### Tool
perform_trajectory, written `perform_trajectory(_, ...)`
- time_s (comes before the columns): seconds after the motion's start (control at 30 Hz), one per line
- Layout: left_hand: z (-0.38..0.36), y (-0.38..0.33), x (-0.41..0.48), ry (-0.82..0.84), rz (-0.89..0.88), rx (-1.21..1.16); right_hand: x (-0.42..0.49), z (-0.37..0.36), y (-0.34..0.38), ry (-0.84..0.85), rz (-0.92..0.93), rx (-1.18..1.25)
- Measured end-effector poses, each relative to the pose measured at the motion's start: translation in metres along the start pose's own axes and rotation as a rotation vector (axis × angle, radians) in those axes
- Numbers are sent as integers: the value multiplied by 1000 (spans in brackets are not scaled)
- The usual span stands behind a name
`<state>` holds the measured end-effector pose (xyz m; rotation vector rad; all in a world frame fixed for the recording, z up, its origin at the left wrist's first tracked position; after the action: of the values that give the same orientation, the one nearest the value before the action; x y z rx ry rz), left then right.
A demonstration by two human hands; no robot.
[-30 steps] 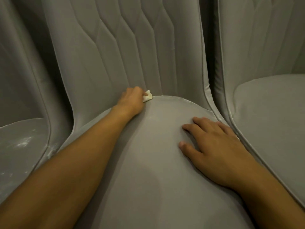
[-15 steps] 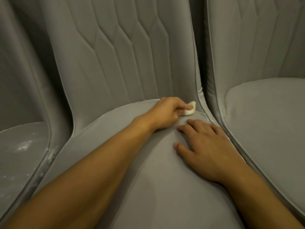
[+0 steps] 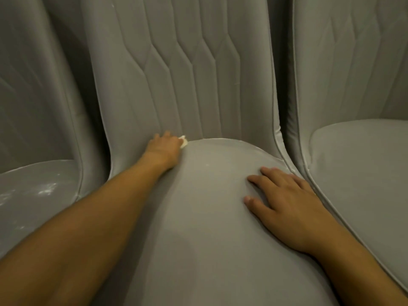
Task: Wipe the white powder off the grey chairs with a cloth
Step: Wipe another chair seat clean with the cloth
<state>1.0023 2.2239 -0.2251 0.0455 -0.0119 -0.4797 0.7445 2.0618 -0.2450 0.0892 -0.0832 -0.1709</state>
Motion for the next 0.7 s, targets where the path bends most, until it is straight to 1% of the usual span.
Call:
perform_trajectory(0.1,0,30,-8,9,83,13,1,1,0,2,3,-14)
perform_trajectory(0.23,6,31,-18,18,145,-72,2,1,0,5,3,-19)
perform_trajectory(0.4,-3,37,-31,40,76,-188,2,0,2,6,3,-51)
perform_trajectory(0.53,-7,47,-11,-23,63,-328,4,-1,1,9,-6,-53)
perform_trajectory(0.63,-3,35,5,-127,80,-313,5,0,1,5,-5,-55)
perform_trajectory(0.7,-2,27,8,-124,63,-281,5,0,1,8,-10,-50)
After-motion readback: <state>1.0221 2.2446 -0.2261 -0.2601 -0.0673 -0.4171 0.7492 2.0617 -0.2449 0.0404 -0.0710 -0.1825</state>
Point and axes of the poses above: each hand's wrist, its own x-axis towards the middle knuckle, its own z-axis out of the back of the hand, y = z × x, the point moved 8 cm from there along x, towards the middle knuckle, and after that the axes turned 10 degrees about -x, right-handed, at the moved point
